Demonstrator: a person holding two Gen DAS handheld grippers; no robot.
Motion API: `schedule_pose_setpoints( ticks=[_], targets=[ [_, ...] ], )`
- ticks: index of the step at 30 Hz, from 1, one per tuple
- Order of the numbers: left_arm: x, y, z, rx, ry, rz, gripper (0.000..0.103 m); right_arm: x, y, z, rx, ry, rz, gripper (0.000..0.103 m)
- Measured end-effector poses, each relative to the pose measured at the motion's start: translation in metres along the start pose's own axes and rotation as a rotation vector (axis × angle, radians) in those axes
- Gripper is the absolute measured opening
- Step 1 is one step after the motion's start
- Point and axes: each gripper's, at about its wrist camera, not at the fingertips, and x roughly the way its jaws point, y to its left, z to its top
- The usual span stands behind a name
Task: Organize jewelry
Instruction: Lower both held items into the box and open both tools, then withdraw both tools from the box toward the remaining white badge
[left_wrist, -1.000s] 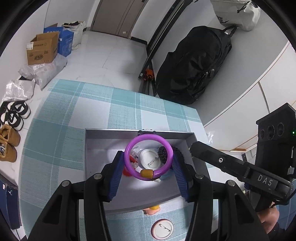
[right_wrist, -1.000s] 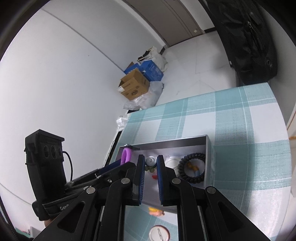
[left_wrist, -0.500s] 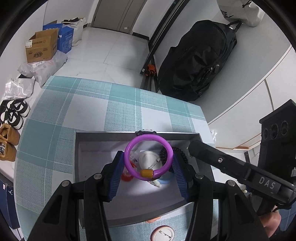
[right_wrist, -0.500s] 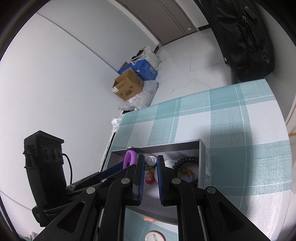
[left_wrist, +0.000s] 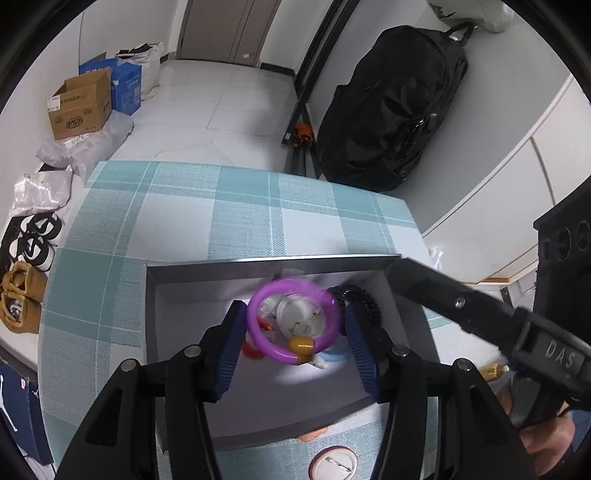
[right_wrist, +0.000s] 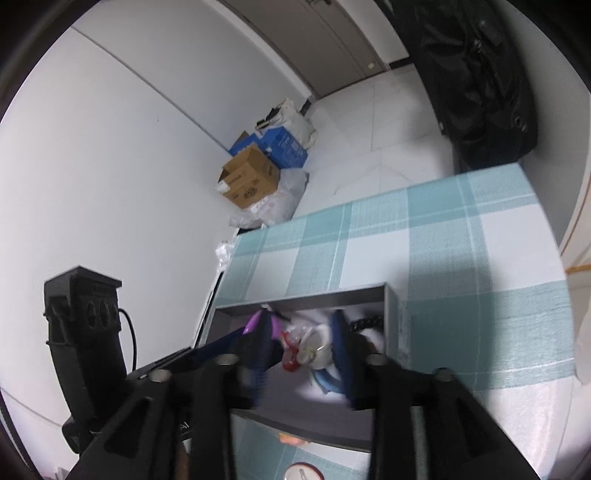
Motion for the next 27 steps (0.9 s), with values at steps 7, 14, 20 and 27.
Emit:
schedule_pose_setpoints(
  ticks=[7,14,20,27],
  targets=[
    [-0.016,0.000,-0.007,0.023,-0.058,0.001,0.063,-0.016,0.000,-0.003,-0.017,-0.035,-0.005,0.053],
    [-0.031,-0.003,-0.013,0.043,-0.101,0.002,0.063,-0.030,0.008,-0.010,-0.071,-0.065,-0.007,0.065],
    [-0.045,-0.007,-0.017,0.062,-0.142,-0.002,0.063,-0.034,0.011,-0.015,-0.107,-0.075,-0.029,0.066],
    [-0.058,-0.004,-0.030,0.064,-0.182,0.005,0.063,-0.040,0.009,-0.021,-0.117,-0.089,-0.055,0.071]
  ],
)
